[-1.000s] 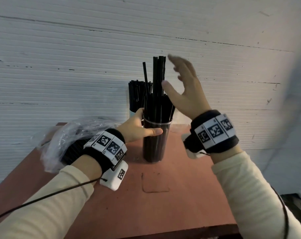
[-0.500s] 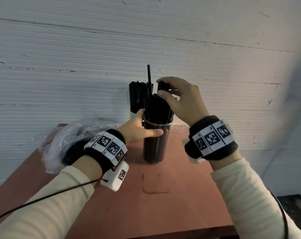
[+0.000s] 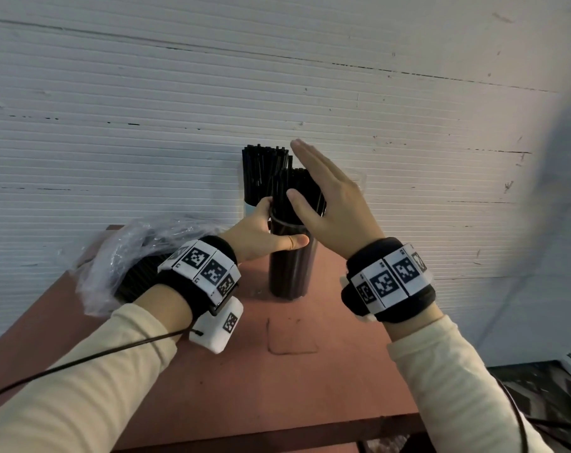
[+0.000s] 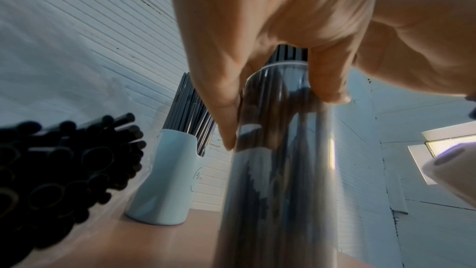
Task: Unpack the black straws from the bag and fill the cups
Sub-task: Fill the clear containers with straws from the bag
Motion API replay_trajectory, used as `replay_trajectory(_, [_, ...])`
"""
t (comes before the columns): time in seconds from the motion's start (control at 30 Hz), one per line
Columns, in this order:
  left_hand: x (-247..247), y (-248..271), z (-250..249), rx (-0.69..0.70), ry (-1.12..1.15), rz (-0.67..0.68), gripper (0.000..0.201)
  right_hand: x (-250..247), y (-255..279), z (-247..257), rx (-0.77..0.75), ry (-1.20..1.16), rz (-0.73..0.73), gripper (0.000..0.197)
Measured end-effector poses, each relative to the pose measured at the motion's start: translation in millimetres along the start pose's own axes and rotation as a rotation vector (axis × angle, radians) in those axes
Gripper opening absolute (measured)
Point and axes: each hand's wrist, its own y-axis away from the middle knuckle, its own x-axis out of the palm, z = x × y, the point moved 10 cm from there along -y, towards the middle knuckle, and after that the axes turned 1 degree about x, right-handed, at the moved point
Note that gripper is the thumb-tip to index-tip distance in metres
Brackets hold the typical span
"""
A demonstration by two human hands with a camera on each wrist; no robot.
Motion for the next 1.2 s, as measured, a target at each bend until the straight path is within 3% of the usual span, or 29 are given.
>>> replay_trajectory(0.23, [-5.0, 11.2, -2.3, 0.014, 0.103, 0.024, 0.107, 7.7, 4.1, 1.0, -0.085, 0.127, 0.015, 0.038])
replay_trajectory(0.37, [-4.8, 13.6, 2.9, -0.006, 0.103, 0.015, 0.115, 0.4, 2.4, -2.2, -0.004, 0.062, 0.010, 0.047])
replay_trajectory(0.53, [-5.6, 13.8, 1.9, -0.010, 0.101, -0.004, 0.107, 1.5, 3.5, -28.4, 0.197, 0.026, 0.091, 0.061])
replay_trajectory(0.73, [-3.9, 13.7, 1.2, 0.003, 0.124, -0.006, 0.099, 1.3, 6.2, -26.8, 0.155, 0.048, 0.077, 0.056])
replay_trajectory(0.83, [-3.2, 15.5, -1.2, 0.018, 0.175, -0.004, 0.097, 5.8, 8.6, -30.3, 0.169, 0.058, 0.125, 0.072])
replay_trajectory(0.97, [-1.2, 17.0, -7.6, 0.054, 0.214, 0.072, 0.087, 10.7, 15.2, -45.7, 0.338, -0.131, 0.207, 0.123])
replay_trajectory(1.03, [-12.4, 12.8, -9.2, 0.054, 0.236, -0.002, 0.084, 13.0, 20.4, -57.4, 0.455, -0.187, 0.242, 0.135])
replay_trajectory(1.1, [-39.3, 6.6, -4.3, 0.036, 0.249, -0.231, 0.076, 23.6, 26.0, -66.4, 0.536, -0.229, 0.272, 0.136])
replay_trajectory(1.13, [-53.3, 4.3, -0.9, 0.027, 0.247, -0.352, 0.072, 28.4, 27.3, -68.1, 0.552, -0.270, 0.266, 0.127])
replay_trajectory(1.2, [-72.5, 0.1, 5.1, 0.022, 0.249, -0.529, 0.066, 35.3, 27.6, -68.7, 0.541, -0.355, 0.216, 0.080])
